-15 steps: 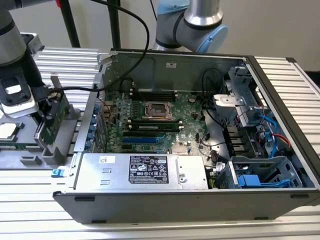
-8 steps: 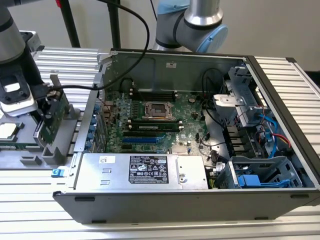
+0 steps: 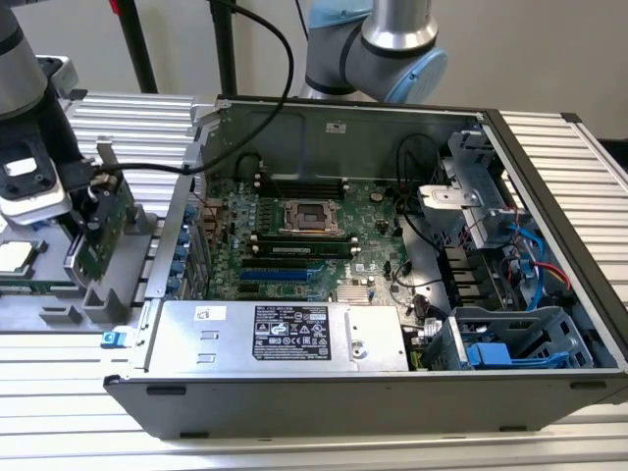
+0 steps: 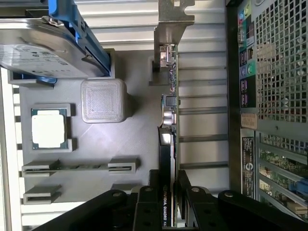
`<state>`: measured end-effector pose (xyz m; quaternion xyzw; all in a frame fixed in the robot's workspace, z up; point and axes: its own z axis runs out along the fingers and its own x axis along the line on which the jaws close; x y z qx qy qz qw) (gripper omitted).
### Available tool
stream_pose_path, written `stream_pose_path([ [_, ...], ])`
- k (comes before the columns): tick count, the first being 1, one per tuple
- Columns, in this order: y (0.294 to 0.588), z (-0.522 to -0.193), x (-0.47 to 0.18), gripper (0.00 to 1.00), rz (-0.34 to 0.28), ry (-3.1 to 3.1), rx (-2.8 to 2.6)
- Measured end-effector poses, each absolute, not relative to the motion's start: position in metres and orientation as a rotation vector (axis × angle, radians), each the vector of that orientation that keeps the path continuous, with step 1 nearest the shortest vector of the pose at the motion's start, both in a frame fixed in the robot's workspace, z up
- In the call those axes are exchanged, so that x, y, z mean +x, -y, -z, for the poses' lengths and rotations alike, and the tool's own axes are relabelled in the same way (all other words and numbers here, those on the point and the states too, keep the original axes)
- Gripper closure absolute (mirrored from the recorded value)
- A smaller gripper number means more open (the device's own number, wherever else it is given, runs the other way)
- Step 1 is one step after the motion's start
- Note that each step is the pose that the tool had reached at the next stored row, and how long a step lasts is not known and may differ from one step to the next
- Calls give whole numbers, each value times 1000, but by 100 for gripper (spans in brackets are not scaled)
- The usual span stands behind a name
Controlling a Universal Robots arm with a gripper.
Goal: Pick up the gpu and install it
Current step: 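Pick up the gpu and move the gpu toward the slot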
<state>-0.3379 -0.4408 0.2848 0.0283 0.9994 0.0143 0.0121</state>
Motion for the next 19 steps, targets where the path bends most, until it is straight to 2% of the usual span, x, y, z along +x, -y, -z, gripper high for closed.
stream_pose_path([
  [19, 441, -301, -338, 100, -45, -3116, 88],
])
